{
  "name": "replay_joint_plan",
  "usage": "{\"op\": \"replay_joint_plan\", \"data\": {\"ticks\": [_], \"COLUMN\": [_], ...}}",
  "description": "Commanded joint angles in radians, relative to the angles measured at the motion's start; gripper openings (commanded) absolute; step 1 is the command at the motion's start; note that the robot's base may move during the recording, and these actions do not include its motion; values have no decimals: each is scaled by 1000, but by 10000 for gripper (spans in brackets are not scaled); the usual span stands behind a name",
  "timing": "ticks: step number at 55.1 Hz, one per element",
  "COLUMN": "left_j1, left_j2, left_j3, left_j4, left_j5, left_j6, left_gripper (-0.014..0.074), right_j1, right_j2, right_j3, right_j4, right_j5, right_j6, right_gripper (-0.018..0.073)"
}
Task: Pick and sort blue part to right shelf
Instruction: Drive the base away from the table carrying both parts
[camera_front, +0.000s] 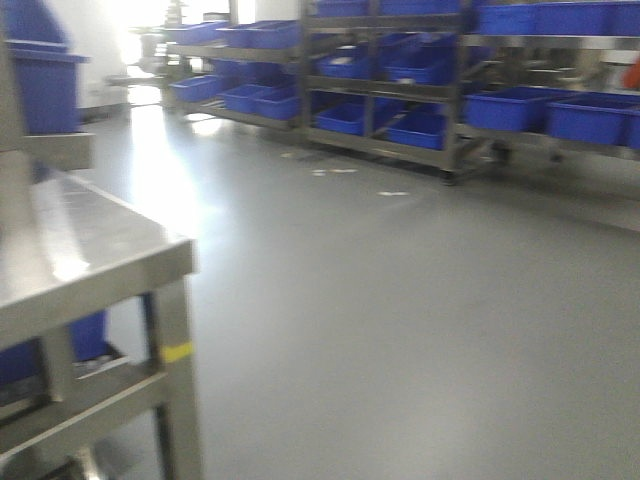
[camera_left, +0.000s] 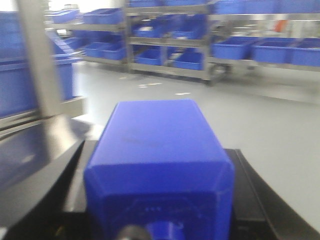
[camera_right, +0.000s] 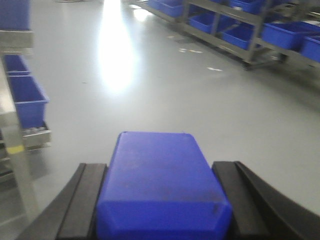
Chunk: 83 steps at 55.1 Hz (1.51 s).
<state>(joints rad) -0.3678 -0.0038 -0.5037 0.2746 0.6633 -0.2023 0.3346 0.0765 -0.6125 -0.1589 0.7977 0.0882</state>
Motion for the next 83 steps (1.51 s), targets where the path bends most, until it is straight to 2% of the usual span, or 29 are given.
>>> {"op": "replay_joint_plan", "data": {"ticks": [1,83], "left_j1": [0,0], "left_j2": [-10,-8], "left_j3": [-27,-27], "left_j4": [9,9], "left_j5": [-88,-88], "left_j6": [-7,-7], "left_gripper": [321,321], "right_j1": [-1,-4], "right_j2": [22,22], "right_j3": [-23,-23], "right_j4": [-19,-19], "right_j5": [-86,-85], "right_j6": [-10,-10], "right_gripper": [300,300]}}
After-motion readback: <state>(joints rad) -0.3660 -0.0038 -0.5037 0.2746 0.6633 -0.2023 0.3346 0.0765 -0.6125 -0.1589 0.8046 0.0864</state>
